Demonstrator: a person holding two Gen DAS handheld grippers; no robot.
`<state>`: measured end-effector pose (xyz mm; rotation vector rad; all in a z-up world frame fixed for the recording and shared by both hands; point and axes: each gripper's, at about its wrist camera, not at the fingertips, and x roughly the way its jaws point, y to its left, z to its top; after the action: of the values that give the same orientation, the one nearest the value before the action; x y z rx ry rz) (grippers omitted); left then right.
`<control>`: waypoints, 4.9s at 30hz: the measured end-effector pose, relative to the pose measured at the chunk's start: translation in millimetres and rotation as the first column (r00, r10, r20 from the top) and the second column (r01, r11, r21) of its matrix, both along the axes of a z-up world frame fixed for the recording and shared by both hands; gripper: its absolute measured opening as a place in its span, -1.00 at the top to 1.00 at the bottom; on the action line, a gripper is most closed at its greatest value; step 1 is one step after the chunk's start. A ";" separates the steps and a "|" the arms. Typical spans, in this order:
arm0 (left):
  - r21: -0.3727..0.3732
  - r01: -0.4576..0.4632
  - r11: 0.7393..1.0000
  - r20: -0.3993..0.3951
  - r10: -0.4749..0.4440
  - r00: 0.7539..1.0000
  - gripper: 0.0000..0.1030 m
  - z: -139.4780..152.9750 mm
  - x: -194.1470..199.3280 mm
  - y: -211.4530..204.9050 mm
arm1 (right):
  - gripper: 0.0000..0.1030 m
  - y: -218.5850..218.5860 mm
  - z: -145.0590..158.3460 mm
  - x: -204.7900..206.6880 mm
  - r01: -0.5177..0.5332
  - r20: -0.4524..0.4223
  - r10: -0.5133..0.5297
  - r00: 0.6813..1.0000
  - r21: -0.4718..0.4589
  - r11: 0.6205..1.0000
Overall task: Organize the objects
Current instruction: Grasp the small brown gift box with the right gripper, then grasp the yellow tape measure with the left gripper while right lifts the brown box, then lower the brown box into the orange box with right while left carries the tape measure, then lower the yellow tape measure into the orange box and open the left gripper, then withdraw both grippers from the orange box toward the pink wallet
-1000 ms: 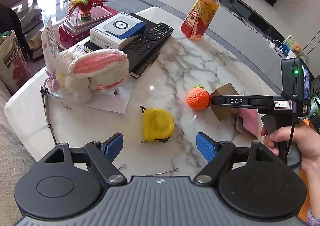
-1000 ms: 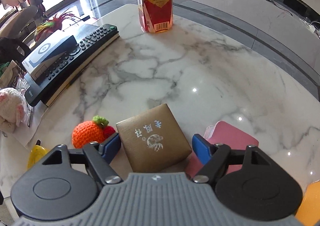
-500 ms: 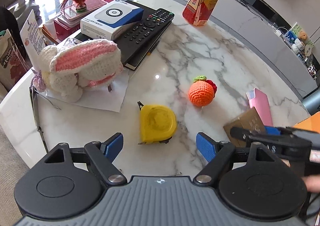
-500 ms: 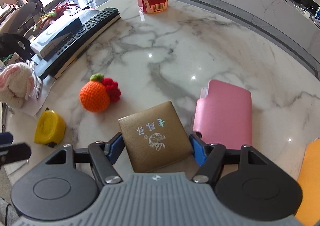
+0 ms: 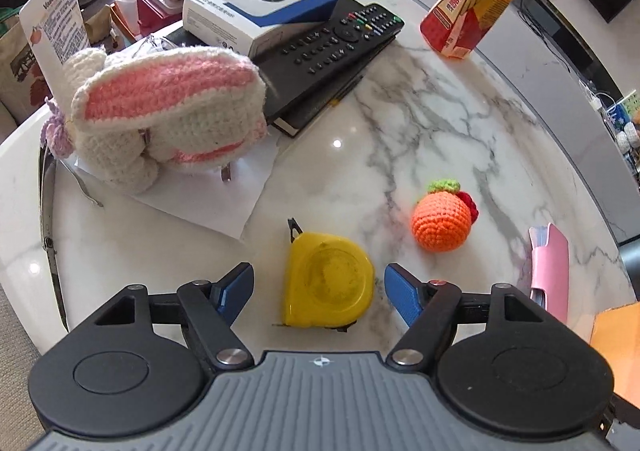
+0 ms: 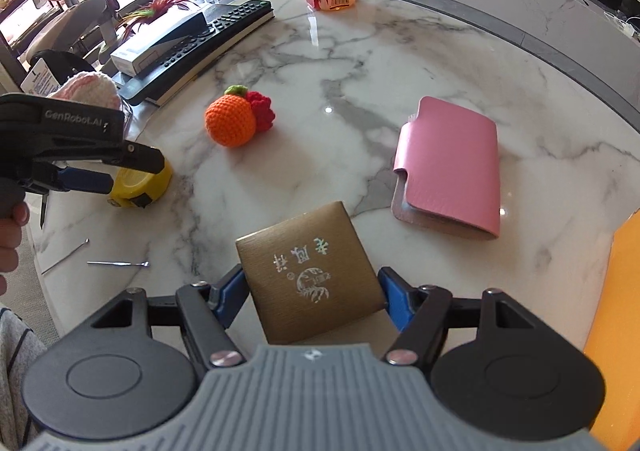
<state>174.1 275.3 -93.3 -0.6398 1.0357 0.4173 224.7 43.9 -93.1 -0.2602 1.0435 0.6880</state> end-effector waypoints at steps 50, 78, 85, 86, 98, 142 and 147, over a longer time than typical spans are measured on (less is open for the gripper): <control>0.454 0.240 0.858 0.270 -0.389 0.881 -0.13 102.4 -54.9 -182.4 | -0.36 -98.8 101.7 -104.2 0.166 0.256 -0.207 0.944 0.172 0.971; 0.480 0.429 0.765 0.153 -0.555 0.818 -0.13 82.3 -51.3 -239.7 | -0.24 -265.2 35.9 117.8 0.648 0.142 -0.645 0.751 0.035 0.761; 0.457 0.466 0.758 0.178 -0.591 0.787 -0.13 96.0 -40.8 -262.6 | -0.34 -249.5 25.6 116.6 0.607 0.102 -0.602 0.792 -0.021 0.795; 0.456 0.476 0.752 0.185 -0.603 0.776 -0.13 98.2 -37.0 -270.1 | -0.49 -249.0 27.8 113.2 0.595 0.109 -0.590 0.800 -0.024 0.803; 0.345 0.593 0.727 0.231 -0.678 0.697 -0.13 90.3 34.2 -343.5 | -0.68 -281.2 47.1 38.1 0.447 0.104 -0.442 0.891 -0.033 0.894; 0.232 0.825 0.515 0.059 -0.854 0.517 -0.85 43.6 116.9 -435.7 | -0.88 -300.5 46.9 -5.9 0.302 0.179 -0.280 0.943 -0.114 0.946; 0.217 0.824 0.524 0.109 -0.852 0.513 -0.82 61.6 98.6 -421.4 | -0.88 -300.9 49.8 -4.0 0.318 0.164 -0.299 0.940 -0.102 0.943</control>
<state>272.7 -146.1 -31.7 0.0207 0.9843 -0.4517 220.7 -257.0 -43.4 -0.2457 0.9618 0.3132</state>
